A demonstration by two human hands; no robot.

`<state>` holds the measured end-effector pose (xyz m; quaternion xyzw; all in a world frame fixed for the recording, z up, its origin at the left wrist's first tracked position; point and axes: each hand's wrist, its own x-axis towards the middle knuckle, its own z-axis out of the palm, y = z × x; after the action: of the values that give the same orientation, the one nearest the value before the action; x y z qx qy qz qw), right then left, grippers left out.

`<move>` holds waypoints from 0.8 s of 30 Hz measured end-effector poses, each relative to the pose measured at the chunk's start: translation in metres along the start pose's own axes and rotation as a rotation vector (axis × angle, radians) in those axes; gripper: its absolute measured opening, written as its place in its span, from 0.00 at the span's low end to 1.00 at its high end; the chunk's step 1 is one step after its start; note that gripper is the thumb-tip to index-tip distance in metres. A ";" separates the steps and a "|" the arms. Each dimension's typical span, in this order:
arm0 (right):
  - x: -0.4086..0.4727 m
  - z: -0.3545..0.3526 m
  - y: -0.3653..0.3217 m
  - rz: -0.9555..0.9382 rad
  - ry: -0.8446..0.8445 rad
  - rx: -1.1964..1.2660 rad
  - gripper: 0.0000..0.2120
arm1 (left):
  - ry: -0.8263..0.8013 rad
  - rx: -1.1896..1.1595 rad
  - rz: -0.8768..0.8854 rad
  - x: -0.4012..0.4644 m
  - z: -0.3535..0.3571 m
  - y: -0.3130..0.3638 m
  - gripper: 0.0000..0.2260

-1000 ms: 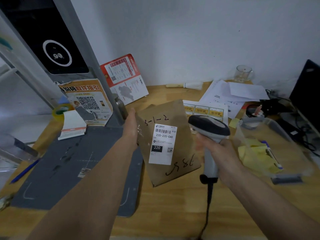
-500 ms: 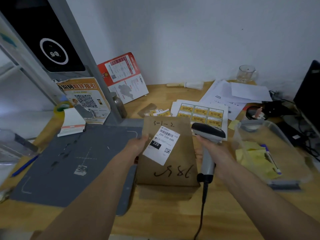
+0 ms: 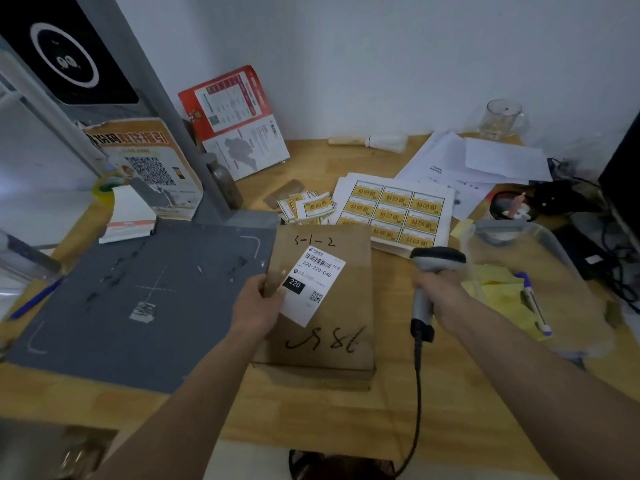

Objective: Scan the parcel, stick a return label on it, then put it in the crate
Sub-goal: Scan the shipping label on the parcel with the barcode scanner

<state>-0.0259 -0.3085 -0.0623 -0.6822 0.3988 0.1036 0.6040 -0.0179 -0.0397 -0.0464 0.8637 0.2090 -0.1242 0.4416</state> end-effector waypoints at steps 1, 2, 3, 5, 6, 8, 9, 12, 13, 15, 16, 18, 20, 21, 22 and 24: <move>0.008 0.005 0.005 0.017 0.002 -0.074 0.11 | 0.007 0.003 -0.004 0.002 0.001 -0.001 0.17; 0.011 0.010 0.008 0.037 -0.009 -0.128 0.15 | 0.014 0.001 -0.012 0.004 0.002 -0.001 0.18; 0.016 0.016 0.011 0.057 -0.018 -0.158 0.19 | 0.016 0.001 -0.019 0.006 0.003 -0.001 0.19; 0.022 0.028 0.015 0.063 0.018 -0.201 0.23 | -0.003 -0.001 -0.021 0.011 0.004 0.002 0.19; 0.020 0.031 0.014 0.050 0.054 -0.241 0.22 | -0.024 -0.008 -0.024 0.014 0.004 0.003 0.19; 0.018 0.035 0.011 0.010 0.140 -0.311 0.25 | -0.083 -0.015 -0.045 0.018 0.002 0.007 0.17; 0.016 0.036 0.010 0.000 0.158 -0.294 0.27 | -0.115 -0.025 -0.061 0.021 -0.002 0.009 0.15; 0.002 0.029 0.006 -0.045 0.148 -0.175 0.28 | -0.169 -0.123 -0.141 0.034 -0.014 0.012 0.09; 0.001 0.030 0.006 -0.042 0.121 -0.141 0.27 | -0.161 -0.127 -0.140 0.042 -0.017 0.012 0.10; 0.010 0.032 0.007 -0.036 0.088 -0.131 0.28 | -0.134 -0.132 -0.116 0.058 -0.022 0.014 0.10; 0.020 0.035 0.009 0.004 0.093 -0.139 0.28 | -0.128 -0.136 -0.100 0.066 -0.024 0.017 0.08; 0.030 0.037 0.006 0.082 0.125 -0.120 0.21 | -0.135 -0.137 -0.068 0.082 -0.026 0.025 0.05; 0.047 0.034 0.004 0.141 0.201 -0.217 0.08 | -0.153 -0.147 -0.043 0.098 -0.025 0.034 0.04; 0.049 0.033 -0.003 0.140 0.259 -0.276 0.05 | -0.162 -0.147 -0.028 0.106 -0.024 0.038 0.04; 0.049 0.034 -0.012 0.098 0.357 -0.341 0.06 | -0.170 -0.143 -0.014 0.114 -0.024 0.043 0.05; 0.042 0.042 -0.041 -0.114 0.551 -0.428 0.14 | -0.181 -0.151 0.008 0.131 -0.022 0.051 0.06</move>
<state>0.0438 -0.2895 -0.0685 -0.8168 0.4773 -0.0370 0.3218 0.1219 -0.0152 -0.0494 0.8139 0.1734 -0.1838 0.5231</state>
